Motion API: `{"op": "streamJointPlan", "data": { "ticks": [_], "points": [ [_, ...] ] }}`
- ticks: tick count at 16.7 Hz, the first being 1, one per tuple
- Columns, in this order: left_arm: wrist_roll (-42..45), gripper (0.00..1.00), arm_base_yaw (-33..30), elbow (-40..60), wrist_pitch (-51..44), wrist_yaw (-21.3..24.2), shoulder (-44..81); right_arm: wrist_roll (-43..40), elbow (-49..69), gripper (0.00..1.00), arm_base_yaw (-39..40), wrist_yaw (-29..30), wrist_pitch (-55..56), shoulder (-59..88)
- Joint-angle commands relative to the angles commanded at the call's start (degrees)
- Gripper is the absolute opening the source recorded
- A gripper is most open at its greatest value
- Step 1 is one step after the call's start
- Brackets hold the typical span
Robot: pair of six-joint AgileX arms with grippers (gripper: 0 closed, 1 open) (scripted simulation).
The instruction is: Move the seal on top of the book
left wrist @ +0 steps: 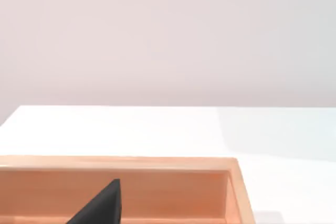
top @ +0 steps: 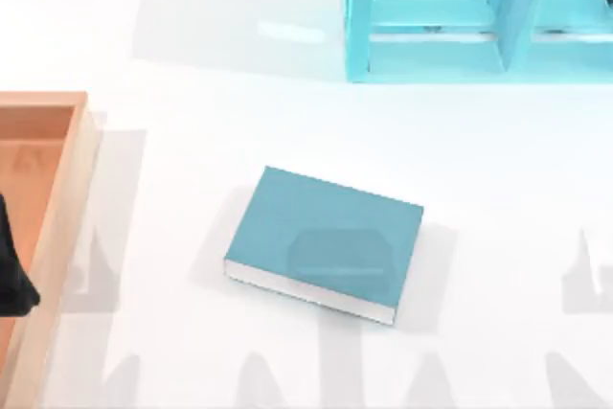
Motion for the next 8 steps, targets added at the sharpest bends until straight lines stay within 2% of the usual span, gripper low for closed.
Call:
{"op": "streamJointPlan", "data": {
  "ticks": [5, 8],
  "points": [
    [0.0, 1.00, 0.0, 0.0, 0.0, 0.0, 0.0, 0.0, 0.0, 1.00, 0.0, 0.0, 0.0, 0.0],
    [0.8, 1.00, 0.7, 3.6, -3.2, 0.0, 3.6, 0.0, 0.0, 1.00, 0.0, 0.0, 0.0, 0.0]
  ]
}}
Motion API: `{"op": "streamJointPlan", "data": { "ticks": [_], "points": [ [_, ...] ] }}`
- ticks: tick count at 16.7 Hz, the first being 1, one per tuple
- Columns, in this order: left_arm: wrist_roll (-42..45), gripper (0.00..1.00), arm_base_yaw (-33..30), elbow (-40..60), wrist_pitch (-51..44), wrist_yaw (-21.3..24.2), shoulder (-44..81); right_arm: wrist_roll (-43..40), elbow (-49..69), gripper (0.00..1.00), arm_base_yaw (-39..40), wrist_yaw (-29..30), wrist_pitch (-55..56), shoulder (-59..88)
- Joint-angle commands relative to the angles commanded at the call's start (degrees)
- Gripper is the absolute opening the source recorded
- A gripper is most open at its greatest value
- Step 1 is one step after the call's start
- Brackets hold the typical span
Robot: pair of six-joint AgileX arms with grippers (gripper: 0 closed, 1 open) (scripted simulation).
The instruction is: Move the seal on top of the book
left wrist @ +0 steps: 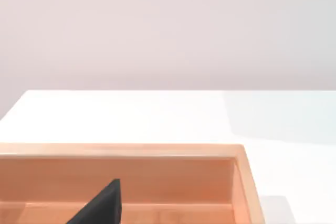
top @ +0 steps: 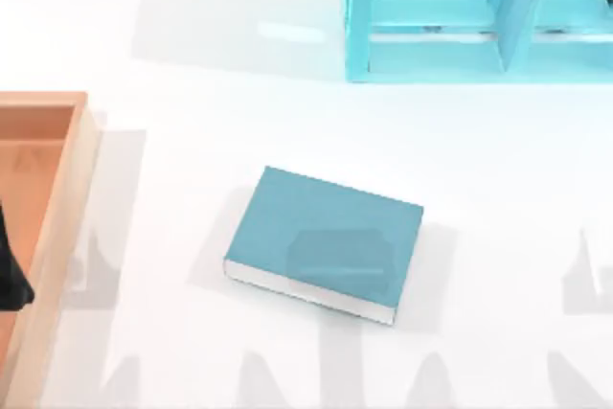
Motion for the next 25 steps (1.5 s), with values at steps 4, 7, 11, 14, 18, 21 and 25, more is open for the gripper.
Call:
{"op": "streamJointPlan", "data": {
  "ticks": [4, 7, 11, 14, 18, 21, 25],
  "points": [
    [2.5, 1.00, 2.1, 12.9, -10.0, 0.1, 13.4, 0.0, 0.0, 1.00, 0.0, 0.0, 0.0, 0.0],
    [5.0, 1.00, 4.3, 26.3, -20.4, 0.2, 29.7, 0.0, 0.0, 1.00, 0.0, 0.0, 0.0, 0.0],
    [8.5, 1.00, 7.5, 44.8, -36.4, 0.3, 55.9, 0.0, 0.0, 1.00, 0.0, 0.0, 0.0, 0.0],
    [11.0, 1.00, 9.9, 57.4, -47.7, 0.3, 73.1, 0.0, 0.0, 1.00, 0.0, 0.0, 0.0, 0.0],
    [13.8, 1.00, 12.5, 72.3, -59.5, 0.2, 90.4, 0.0, 0.0, 1.00, 0.0, 0.0, 0.0, 0.0],
    [15.2, 1.00, 13.9, 80.4, -65.1, 0.2, 99.4, 0.0, 0.0, 1.00, 0.0, 0.0, 0.0, 0.0],
    [15.9, 1.00, 14.5, 84.2, -67.7, 0.2, 103.2, 0.0, 0.0, 1.00, 0.0, 0.0, 0.0, 0.0]
  ]
}}
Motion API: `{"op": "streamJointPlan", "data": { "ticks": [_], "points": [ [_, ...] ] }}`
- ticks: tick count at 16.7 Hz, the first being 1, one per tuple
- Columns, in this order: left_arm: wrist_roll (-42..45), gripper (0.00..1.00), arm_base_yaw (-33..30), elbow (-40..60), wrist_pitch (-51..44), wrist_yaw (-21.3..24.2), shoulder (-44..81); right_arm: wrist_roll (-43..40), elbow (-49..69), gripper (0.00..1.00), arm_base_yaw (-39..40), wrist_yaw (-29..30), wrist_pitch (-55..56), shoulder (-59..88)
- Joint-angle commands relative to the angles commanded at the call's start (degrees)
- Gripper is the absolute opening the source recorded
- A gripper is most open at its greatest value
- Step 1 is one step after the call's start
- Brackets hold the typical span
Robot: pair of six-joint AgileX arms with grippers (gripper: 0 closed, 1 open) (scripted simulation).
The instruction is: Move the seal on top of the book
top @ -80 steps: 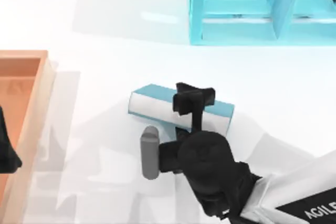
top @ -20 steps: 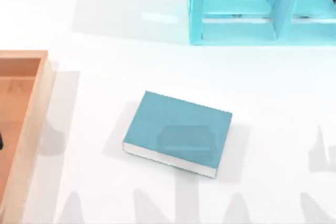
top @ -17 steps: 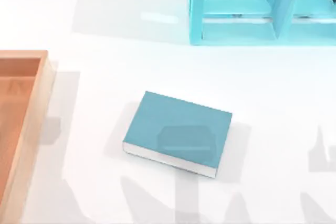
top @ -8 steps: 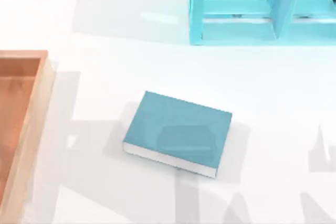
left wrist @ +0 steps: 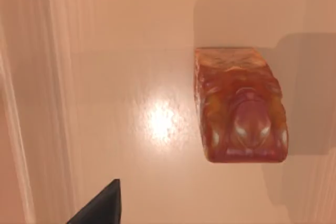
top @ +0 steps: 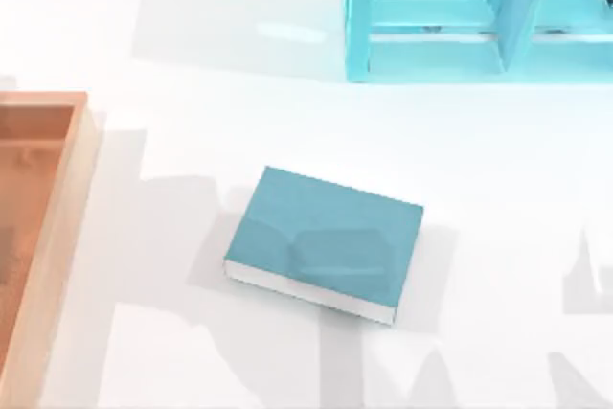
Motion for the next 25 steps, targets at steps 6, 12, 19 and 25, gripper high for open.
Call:
{"op": "streamJointPlan", "data": {
  "ticks": [6, 12, 19, 25],
  "points": [
    [-0.1, 1.00, -0.2, -1.0, 1.1, 0.0, 0.2, 0.0, 0.0, 1.00, 0.0, 0.0, 0.0, 0.0],
    [0.1, 1.00, 0.0, -10.1, 14.3, 0.0, 3.8, 0.0, 0.0, 1.00, 0.0, 0.0, 0.0, 0.0],
    [0.2, 1.00, 0.1, -15.4, 21.4, 0.0, 6.1, 0.0, 0.0, 1.00, 0.0, 0.0, 0.0, 0.0],
    [0.2, 0.62, 0.1, -15.4, 21.4, 0.0, 6.1, 0.0, 0.0, 1.00, 0.0, 0.0, 0.0, 0.0]
  ]
}}
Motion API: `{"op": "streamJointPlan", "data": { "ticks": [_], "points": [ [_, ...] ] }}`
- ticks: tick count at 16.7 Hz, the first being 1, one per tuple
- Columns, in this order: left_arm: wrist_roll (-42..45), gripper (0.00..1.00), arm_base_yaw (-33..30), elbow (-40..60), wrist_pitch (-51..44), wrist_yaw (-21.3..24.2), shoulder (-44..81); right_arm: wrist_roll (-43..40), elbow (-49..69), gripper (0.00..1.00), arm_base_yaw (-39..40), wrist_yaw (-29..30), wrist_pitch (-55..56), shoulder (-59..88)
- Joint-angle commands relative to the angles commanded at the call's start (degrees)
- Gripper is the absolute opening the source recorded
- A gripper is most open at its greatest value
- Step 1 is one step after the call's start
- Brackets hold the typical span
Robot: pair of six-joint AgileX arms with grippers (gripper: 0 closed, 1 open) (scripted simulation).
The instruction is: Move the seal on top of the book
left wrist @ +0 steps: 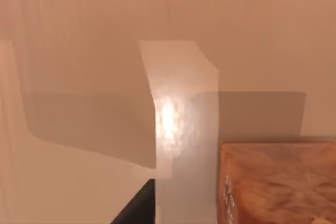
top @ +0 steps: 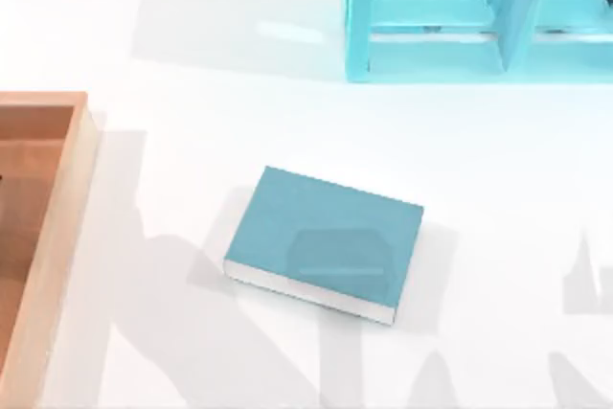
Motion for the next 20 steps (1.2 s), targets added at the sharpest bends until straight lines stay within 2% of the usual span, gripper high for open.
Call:
{"op": "streamJointPlan", "data": {
  "ticks": [8, 20],
  "points": [
    [0.0, 0.02, 0.0, 0.0, 0.0, 0.0, 0.0, 0.0, 0.0, 1.00, 0.0, 0.0, 0.0, 0.0],
    [-1.4, 0.00, -1.0, 1.4, -1.9, 0.0, -1.5, 0.0, 0.0, 1.00, 0.0, 0.0, 0.0, 0.0]
  ]
}}
